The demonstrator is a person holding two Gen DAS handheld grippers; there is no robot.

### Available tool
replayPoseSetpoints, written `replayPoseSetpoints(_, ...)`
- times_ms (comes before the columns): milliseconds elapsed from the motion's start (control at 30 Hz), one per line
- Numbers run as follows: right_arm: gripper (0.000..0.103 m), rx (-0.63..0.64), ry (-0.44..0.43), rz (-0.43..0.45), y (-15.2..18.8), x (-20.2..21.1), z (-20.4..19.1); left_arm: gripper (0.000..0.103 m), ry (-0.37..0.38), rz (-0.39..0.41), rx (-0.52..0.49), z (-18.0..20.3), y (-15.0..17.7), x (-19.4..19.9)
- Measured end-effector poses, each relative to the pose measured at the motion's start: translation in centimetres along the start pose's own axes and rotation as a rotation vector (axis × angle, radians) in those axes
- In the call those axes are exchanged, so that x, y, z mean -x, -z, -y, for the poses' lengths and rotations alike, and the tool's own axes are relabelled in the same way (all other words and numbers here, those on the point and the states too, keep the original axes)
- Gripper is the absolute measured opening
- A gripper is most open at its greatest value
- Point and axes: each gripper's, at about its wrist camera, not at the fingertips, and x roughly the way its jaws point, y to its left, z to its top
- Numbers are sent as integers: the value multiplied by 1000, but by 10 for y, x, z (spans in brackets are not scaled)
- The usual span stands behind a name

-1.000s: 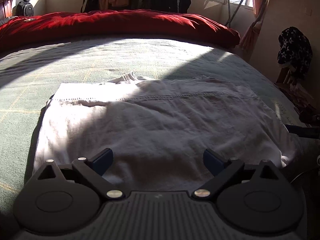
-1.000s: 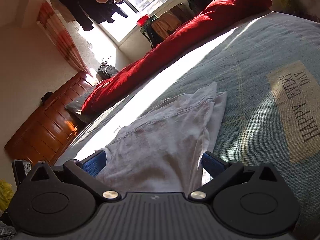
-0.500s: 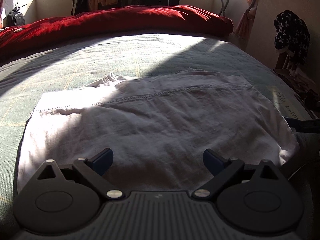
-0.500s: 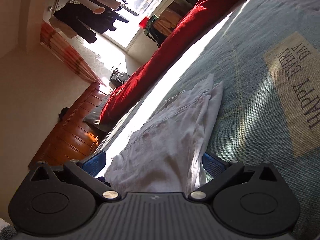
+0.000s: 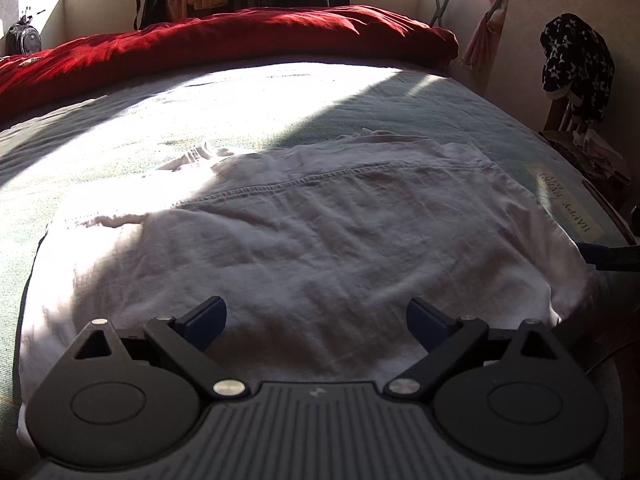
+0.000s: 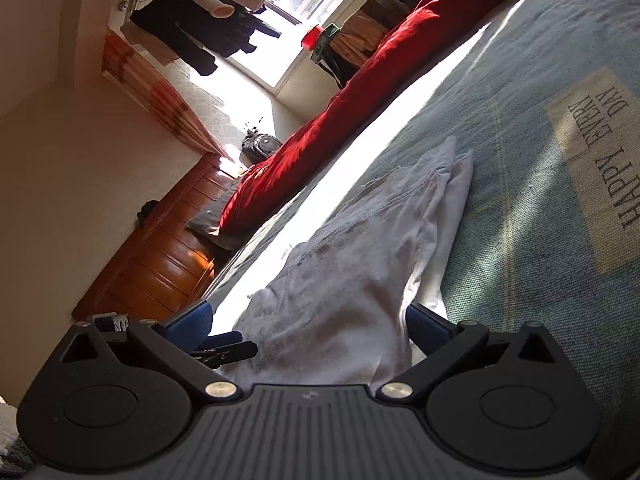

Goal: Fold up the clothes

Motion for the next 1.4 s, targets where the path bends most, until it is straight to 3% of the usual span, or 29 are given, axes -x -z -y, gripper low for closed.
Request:
replayPoseSetpoints(200,103,-14,17,-78,3,-16,7,97,5,-3,-4,1,4,1)
replayPoseSetpoints(367,103,-65,-69,-110,-13,-29,19,97,10,0,-4,3,3,2)
replayPoseSetpoints(533,103,-204,-190,-253,-35,-40,41,97,16,12,-12,5,6,9)
replayPoseSetpoints(633,103,-200,-183,-397,-39,-41,36,97,13,20,2,2,8,13)
replayPoseSetpoints(700,103,-158,-141,-434,-37,-42,28,97,7,21,16,0,8,11)
replayPoseSetpoints(767,103,-157,-131,-431,-36,-44,25,97,9,18,31,0,8,10)
replayPoseSetpoints(1000,103,-275,-231,-394,-36,-31,37,97,21,49,11,1,12,22)
replayPoseSetpoints(1133,103,-253,-188,-433,-24,-9,36,97,13,47,44,-7,14,23)
replayPoseSetpoints(1400,103,-261,-135,-369,-23,11,36,97,19,67,28,-13,17,31)
